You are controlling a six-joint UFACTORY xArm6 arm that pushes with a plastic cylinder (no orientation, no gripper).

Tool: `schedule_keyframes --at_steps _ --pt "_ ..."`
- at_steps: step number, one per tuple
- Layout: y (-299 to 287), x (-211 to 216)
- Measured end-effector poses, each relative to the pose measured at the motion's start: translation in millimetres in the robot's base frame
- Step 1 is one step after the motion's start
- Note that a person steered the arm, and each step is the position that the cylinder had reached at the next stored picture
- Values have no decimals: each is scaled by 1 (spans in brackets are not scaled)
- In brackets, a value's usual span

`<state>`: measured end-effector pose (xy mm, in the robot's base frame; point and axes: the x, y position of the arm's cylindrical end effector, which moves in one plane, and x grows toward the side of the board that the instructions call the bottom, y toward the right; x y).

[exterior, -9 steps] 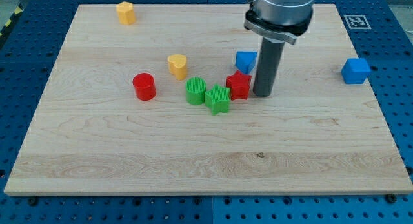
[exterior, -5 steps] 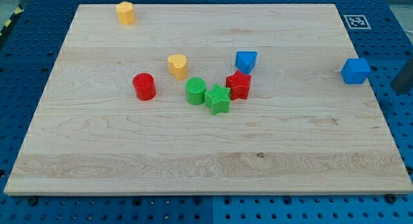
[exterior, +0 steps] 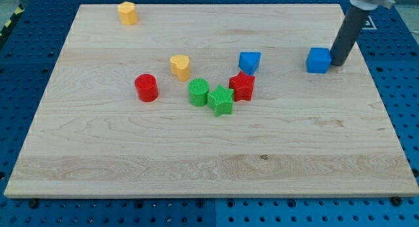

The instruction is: Slide the blue cube above the blue triangle

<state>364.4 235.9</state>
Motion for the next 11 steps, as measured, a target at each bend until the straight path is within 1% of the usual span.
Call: schedule_keyframes --at_steps 1,3,4,5,7,8,9,10,11 --pt "-11 -5" --pt "-14 39" --pt "-18 44" --pt "-36 36" --pt "-80 4" --pt "-84 -2" --pt "-66 -5" --pt "-56 -45" --pt "-56 -54"
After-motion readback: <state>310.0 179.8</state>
